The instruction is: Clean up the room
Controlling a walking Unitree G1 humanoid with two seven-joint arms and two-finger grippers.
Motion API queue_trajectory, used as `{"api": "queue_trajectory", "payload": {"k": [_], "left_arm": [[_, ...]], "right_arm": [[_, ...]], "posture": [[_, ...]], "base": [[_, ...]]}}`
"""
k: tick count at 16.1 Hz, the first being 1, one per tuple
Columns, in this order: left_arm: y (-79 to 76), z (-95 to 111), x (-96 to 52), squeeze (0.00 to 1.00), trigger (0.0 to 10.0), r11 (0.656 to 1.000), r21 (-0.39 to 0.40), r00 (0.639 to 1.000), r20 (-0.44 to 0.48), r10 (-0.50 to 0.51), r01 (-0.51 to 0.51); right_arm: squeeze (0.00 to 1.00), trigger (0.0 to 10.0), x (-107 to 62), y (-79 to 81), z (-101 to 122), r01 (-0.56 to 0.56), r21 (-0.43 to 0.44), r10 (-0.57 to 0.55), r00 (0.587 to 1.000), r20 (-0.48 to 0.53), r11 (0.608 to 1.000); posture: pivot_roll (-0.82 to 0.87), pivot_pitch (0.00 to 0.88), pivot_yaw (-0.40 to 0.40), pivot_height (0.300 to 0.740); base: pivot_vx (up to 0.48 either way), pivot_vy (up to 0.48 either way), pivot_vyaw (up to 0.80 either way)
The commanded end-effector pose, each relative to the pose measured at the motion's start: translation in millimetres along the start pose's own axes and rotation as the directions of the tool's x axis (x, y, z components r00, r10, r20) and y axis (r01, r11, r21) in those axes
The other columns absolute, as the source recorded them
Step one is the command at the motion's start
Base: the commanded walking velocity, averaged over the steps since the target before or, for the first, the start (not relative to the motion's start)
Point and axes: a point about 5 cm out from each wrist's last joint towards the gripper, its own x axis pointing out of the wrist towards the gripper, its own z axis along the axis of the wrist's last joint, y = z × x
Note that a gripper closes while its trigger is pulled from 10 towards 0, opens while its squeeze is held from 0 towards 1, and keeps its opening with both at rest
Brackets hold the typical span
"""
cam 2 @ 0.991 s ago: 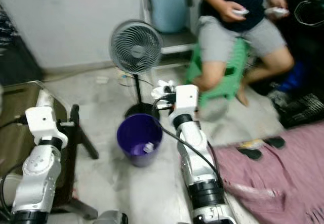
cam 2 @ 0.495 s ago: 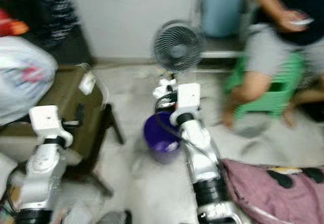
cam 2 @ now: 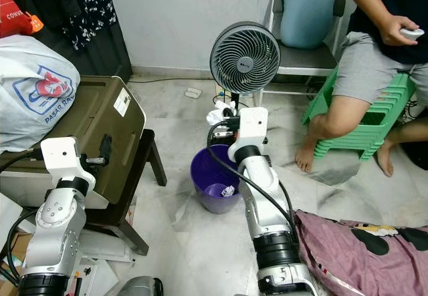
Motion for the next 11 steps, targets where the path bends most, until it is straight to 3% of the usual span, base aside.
{"api": "queue_trajectory", "payload": {"k": [1,8,11], "left_arm": [[0.2,3.1,2.1,0.00,10.0,1.000,-0.001,1.000,0.013,-0.007,0.007],[-1.6,4.2,3.0,0.00,10.0,1.000,-0.011,1.000,0.020,-0.024,0.024],[-0.4,8.6,0.3,0.00,10.0,1.000,-0.013,0.999,0.031,-0.027,0.027]], "right_arm": [[0.00,10.0,2.3,0.0,2.0,-0.001,0.007,0.001,1.000,0.006,1.000],[0.00,10.0,1.8,-1.3,2.0,0.008,0.012,-0.008,1.000,0.004,1.000],[0.00,10.0,-5.0,-10.5,8.6,0.055,0.010,-0.055,0.998,0.016,0.998]], "posture": [[-0.06,0.000,0.001,0.740],[-0.06,0.000,0.000,0.740],[-0.06,0.000,0.000,0.740]], "base": [[0.000,0.000,0.00],[0.300,0.000,0.00],[0.333,0.000,0.00]]}}
